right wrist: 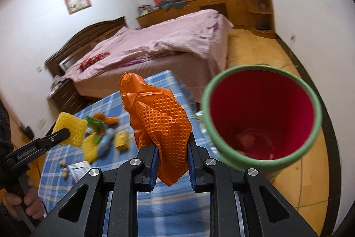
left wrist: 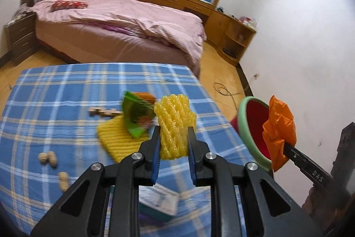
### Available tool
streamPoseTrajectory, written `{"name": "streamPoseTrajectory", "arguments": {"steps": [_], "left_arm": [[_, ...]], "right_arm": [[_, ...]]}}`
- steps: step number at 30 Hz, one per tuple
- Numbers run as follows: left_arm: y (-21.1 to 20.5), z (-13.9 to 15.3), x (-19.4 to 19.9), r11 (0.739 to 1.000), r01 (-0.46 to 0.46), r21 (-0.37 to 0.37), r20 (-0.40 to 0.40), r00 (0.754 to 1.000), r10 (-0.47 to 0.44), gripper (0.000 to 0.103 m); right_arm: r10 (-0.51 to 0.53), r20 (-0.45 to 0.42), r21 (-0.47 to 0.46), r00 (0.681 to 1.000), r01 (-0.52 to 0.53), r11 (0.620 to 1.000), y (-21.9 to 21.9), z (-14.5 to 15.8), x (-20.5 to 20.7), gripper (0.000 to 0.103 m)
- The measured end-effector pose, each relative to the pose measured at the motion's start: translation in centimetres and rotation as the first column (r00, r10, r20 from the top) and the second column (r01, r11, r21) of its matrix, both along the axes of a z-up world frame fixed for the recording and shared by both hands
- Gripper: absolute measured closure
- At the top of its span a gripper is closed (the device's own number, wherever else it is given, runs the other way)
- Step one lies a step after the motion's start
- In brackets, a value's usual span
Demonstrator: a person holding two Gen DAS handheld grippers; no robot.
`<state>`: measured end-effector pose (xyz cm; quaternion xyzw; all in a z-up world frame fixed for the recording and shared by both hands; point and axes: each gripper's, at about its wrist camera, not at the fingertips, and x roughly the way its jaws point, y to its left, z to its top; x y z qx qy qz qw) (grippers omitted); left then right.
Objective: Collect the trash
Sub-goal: 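Carry the foam net and orange bag over the red bin and release both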
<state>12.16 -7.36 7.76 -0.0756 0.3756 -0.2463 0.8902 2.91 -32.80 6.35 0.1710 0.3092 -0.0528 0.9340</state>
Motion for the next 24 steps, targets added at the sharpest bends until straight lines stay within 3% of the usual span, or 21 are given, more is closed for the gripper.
{"name": "streamPoseTrajectory", "arguments": {"steps": [11, 24], "left_arm": [[-9.4, 0.4, -0.4, 0.984, 0.171, 0.047, 0.007, 0.985, -0.171, 0.082], [-20.5, -1.3, -0.2, 0.940, 0.325, 0.101, -0.003, 0.945, -0.326, 0.082]], "right_arm": [[-0.145, -0.011, 0.009, 0.989, 0.145, 0.989, -6.7, -1.0, -1.9, 0.080], [-0.198, -0.054, 0.017, 0.979, 0.199, 0.980, -12.8, -2.5, -0.4, 0.077]]}}
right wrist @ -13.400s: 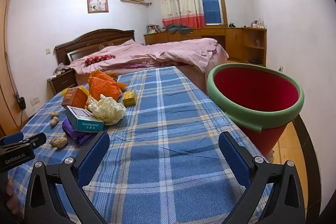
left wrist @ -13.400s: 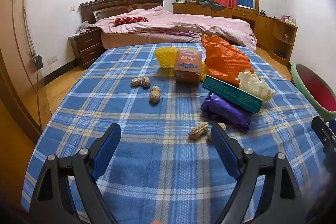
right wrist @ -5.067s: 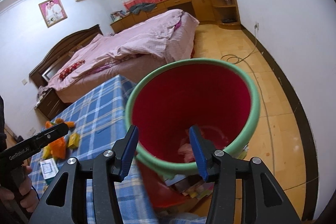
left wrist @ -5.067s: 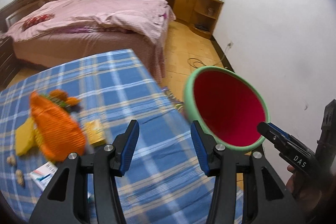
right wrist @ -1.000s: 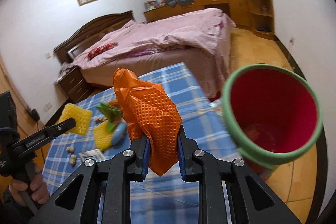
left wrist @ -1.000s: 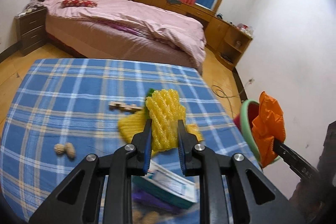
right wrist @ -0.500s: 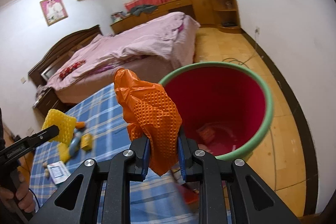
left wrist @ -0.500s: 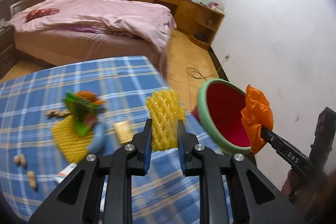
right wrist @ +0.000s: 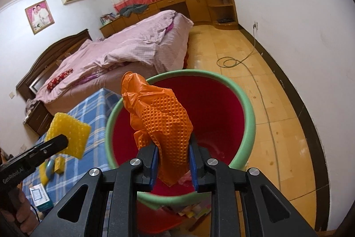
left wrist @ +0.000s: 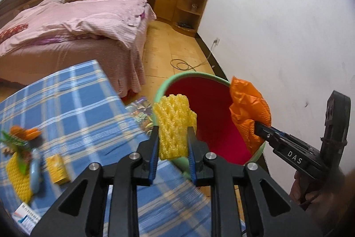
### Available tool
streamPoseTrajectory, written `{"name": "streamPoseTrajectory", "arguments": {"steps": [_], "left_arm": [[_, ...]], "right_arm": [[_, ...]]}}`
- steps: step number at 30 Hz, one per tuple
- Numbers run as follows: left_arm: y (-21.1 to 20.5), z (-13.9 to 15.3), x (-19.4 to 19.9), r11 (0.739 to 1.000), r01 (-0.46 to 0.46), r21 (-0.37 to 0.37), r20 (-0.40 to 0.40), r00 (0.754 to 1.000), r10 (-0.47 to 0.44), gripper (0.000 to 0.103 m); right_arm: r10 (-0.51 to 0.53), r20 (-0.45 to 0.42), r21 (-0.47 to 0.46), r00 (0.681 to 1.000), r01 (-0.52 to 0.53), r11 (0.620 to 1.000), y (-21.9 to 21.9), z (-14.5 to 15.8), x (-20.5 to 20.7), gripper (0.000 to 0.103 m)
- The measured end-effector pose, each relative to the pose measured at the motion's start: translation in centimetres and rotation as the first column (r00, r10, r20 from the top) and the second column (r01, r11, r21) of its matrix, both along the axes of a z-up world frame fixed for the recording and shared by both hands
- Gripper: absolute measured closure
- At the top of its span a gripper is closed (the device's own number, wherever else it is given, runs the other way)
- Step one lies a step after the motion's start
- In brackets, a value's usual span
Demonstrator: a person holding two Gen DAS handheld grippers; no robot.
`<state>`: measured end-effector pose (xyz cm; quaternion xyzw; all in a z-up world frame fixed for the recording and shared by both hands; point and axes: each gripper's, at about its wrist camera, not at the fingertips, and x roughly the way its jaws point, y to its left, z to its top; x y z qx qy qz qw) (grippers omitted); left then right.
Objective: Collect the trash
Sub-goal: 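Carry the foam net and orange bag over the red bin and release both, then move both tools back to the table, right tool toward the white medicine box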
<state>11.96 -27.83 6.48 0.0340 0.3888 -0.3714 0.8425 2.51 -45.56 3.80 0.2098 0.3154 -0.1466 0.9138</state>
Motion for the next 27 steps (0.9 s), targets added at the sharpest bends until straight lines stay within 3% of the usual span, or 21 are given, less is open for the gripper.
{"name": "streamPoseTrajectory", "arguments": {"steps": [4, 6, 11, 18, 27], "left_arm": [[-2.4, -1.0, 0.5, 0.999, 0.025, 0.038, -0.021, 0.999, -0.024, 0.071], [-3.0, -1.5, 0.7, 0.999, 0.026, 0.048, -0.033, 0.999, -0.025, 0.067], [-4.3, -2.2, 1.1, 0.997, 0.020, 0.072, -0.052, 0.999, -0.017, 0.060], [-4.3, -1.8, 1.5, 0.999, 0.016, 0.045, -0.068, 0.998, -0.013, 0.059], [-2.3, -0.2, 1.1, 1.000, -0.009, 0.013, -0.068, 0.998, 0.010, 0.059]], "right_arm": [[0.005, -0.011, 0.013, 1.000, -0.005, 1.000, -1.0, -0.4, 0.6, 0.069], [0.006, -0.017, 0.015, 1.000, -0.006, 1.000, -1.2, -0.5, 0.9, 0.069], [0.022, -0.014, 0.014, 1.000, -0.022, 1.000, -2.1, -0.5, 1.0, 0.057], [0.036, -0.001, -0.011, 0.999, -0.036, 0.999, -2.4, 0.6, 1.5, 0.045], [0.052, 0.031, -0.018, 0.998, -0.051, 0.999, -1.3, 1.8, 1.2, 0.044]]}}
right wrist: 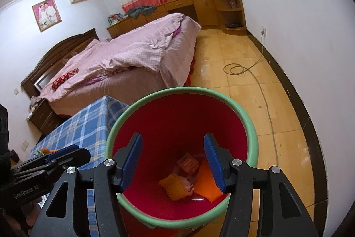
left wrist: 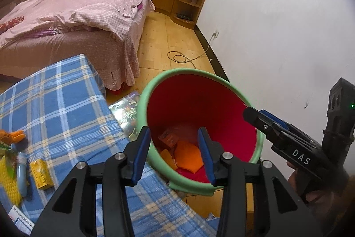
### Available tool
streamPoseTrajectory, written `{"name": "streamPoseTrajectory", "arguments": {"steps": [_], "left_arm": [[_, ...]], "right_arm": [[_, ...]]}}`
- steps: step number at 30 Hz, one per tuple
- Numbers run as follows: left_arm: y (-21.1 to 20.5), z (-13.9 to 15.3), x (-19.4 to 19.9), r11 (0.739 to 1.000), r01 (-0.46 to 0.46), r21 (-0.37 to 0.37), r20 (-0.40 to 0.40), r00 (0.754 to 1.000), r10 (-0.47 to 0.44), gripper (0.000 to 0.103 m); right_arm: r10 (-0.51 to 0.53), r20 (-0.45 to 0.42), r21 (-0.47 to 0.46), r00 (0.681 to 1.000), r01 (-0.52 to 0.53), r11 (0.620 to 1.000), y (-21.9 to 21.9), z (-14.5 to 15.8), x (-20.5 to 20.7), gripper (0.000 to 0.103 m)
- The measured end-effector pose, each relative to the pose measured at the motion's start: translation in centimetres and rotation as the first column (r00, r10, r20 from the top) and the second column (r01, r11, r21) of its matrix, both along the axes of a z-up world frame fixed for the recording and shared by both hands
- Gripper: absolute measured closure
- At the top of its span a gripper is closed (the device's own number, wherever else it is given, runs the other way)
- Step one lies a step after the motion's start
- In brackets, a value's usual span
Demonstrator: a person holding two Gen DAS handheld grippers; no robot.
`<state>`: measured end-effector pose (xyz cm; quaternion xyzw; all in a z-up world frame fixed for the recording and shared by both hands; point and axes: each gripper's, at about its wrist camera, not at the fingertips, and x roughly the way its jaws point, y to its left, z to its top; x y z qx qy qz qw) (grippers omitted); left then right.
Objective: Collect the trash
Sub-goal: 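Move both tools back to the table, right tool toward the white medicine box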
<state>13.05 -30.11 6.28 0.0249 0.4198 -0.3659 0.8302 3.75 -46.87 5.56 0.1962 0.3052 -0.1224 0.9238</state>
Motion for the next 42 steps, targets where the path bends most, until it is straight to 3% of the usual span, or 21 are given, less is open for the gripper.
{"name": "streamPoseTrajectory", "arguments": {"steps": [14, 24, 42], "left_arm": [[7.4, 1.3, -1.8, 0.992, -0.124, -0.027, -0.035, 0.992, 0.123, 0.059], [14.3, 0.7, -3.6, 0.973, -0.230, 0.009, -0.030, 0.973, 0.231, 0.059], [27.0, -1.0, -5.6, 0.879, -0.473, 0.063, -0.011, 0.880, 0.474, 0.059]], "right_arm": [[0.033, 0.025, 0.024, 0.999, -0.034, 0.999, 3.3, 1.1, -2.4, 0.044], [0.103, 0.031, 0.047, 0.994, -0.104, 0.993, 7.2, 1.0, -3.1, 0.044], [0.325, -0.002, 0.081, 0.946, -0.324, 0.943, 18.4, -0.4, -2.2, 0.042]]}}
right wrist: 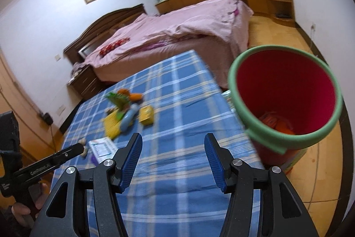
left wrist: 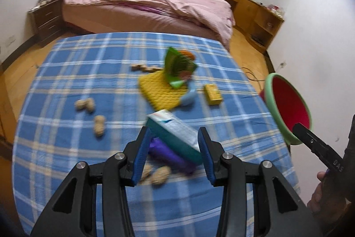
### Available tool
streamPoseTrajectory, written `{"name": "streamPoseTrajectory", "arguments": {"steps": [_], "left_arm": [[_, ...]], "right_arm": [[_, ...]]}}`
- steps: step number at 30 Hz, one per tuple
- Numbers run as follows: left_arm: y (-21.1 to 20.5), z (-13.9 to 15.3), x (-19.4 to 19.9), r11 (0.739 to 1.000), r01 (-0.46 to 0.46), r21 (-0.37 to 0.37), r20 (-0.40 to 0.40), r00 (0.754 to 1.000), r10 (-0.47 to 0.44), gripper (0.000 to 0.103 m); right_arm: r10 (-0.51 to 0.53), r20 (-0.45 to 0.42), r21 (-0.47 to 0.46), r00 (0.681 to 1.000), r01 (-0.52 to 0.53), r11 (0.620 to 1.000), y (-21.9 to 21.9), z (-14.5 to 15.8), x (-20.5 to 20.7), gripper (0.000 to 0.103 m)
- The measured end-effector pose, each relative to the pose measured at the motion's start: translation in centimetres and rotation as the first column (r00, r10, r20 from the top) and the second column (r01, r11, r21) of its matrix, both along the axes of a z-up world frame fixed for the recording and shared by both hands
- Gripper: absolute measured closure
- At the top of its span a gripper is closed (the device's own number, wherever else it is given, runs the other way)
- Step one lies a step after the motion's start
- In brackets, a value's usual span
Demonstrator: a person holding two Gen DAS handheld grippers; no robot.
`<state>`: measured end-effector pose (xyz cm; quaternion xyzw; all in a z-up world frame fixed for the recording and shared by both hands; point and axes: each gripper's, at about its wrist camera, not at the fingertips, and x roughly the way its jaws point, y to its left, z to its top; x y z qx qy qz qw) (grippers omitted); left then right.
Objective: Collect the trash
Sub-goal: 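Move both tools back to the table, right tool toward the white medicine box, then grasp the white medicine box with the right tool while the left tool grasps the purple bag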
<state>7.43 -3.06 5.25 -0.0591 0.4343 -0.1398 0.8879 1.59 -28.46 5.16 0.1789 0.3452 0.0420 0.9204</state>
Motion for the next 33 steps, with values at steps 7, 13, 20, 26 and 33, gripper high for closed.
{"name": "streamPoseTrajectory", "arguments": {"steps": [7, 13, 20, 26, 33], "left_arm": [[3.5, -1.3, -0.6, 0.997, -0.071, 0.020, -0.010, 0.997, 0.071, 0.059], [5.6, -2.5, -0.7, 0.994, -0.107, 0.030, -0.029, 0.994, 0.108, 0.059], [7.6, -3.3, -0.6, 0.990, -0.140, 0.014, -0.044, 0.989, 0.141, 0.059], [8.9, -3.8, -0.5, 0.987, -0.162, 0.002, -0.056, 0.985, 0.162, 0.059], [9.2, -4.0, -0.4, 0.987, -0.162, -0.003, -0.059, 0.985, 0.161, 0.059]], "right_arm": [[0.094, -0.023, 0.006, 0.995, -0.094, 0.996, 3.9, -0.8, 1.0, 0.027], [0.185, -0.055, -0.005, 0.981, -0.186, 0.983, 7.6, -2.0, 2.7, 0.024], [0.263, -0.084, -0.013, 0.961, -0.265, 0.964, 10.6, -3.6, 5.3, 0.023], [0.310, -0.144, -0.040, 0.940, -0.319, 0.947, 12.7, -4.9, 6.9, 0.023], [0.320, -0.180, 0.006, 0.930, -0.324, 0.946, 13.5, -6.1, 7.5, 0.034]]}}
